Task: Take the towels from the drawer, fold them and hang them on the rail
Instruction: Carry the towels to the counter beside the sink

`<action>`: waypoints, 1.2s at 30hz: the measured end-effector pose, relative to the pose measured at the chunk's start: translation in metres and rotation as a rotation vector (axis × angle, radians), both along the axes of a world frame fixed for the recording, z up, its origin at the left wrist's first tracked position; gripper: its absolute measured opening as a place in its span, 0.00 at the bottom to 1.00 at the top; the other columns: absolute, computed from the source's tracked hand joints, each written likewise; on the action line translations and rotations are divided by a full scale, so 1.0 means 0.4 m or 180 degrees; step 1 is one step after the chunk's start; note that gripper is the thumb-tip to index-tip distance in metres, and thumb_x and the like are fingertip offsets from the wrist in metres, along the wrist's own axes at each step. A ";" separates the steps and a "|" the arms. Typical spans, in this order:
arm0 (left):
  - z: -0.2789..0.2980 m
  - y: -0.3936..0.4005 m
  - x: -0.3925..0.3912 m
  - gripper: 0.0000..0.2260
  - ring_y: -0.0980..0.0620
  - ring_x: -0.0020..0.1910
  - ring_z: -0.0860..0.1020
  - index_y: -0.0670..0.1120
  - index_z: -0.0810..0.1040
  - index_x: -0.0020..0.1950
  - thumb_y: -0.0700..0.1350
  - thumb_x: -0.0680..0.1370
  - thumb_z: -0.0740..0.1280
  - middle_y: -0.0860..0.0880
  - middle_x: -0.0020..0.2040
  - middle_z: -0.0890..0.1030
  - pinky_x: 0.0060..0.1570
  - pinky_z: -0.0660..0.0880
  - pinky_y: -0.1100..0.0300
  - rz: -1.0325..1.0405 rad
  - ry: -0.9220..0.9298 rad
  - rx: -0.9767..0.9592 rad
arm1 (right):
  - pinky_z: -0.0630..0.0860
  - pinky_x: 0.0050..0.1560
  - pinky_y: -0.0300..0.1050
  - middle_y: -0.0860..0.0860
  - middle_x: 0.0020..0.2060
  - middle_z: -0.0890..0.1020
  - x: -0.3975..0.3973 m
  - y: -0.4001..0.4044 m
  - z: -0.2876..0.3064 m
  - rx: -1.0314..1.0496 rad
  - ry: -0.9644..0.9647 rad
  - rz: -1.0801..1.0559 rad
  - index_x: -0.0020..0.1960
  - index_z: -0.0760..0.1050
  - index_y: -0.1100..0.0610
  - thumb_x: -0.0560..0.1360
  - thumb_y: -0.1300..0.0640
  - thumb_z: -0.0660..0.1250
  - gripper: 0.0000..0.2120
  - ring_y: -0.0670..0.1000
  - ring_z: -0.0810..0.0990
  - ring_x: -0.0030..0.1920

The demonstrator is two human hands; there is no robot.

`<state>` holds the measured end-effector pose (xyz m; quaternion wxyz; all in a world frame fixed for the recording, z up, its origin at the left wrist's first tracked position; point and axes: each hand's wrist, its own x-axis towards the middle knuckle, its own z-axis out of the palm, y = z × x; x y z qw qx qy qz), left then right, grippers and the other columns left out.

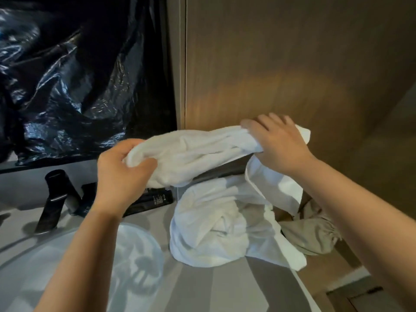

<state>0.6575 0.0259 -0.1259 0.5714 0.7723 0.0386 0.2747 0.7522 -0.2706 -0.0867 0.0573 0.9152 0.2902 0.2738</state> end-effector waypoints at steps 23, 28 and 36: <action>-0.392 -0.172 0.053 0.31 0.42 0.71 0.66 0.48 0.65 0.77 0.51 0.73 0.58 0.45 0.74 0.69 0.71 0.57 0.46 -0.1159 0.0654 0.3685 | 0.53 0.75 0.52 0.52 0.76 0.58 -0.014 -0.032 -0.526 0.0701 0.2288 -0.0252 0.79 0.50 0.53 0.74 0.44 0.65 0.40 0.53 0.55 0.76; -0.341 -0.218 0.014 0.31 0.39 0.73 0.68 0.46 0.71 0.74 0.42 0.69 0.64 0.45 0.74 0.70 0.71 0.64 0.40 -0.0898 0.0724 0.3269 | 0.54 0.75 0.51 0.50 0.75 0.58 -0.034 -0.056 -0.473 0.0801 0.2444 -0.0096 0.79 0.50 0.53 0.73 0.45 0.65 0.41 0.53 0.55 0.76; -0.271 -0.351 -0.040 0.30 0.46 0.80 0.52 0.44 0.62 0.78 0.37 0.76 0.63 0.45 0.79 0.58 0.76 0.39 0.55 -0.0332 0.1003 0.2332 | 0.42 0.75 0.41 0.49 0.80 0.48 -0.114 -0.154 -0.411 0.0724 0.2405 0.0414 0.80 0.43 0.53 0.76 0.43 0.65 0.43 0.50 0.43 0.79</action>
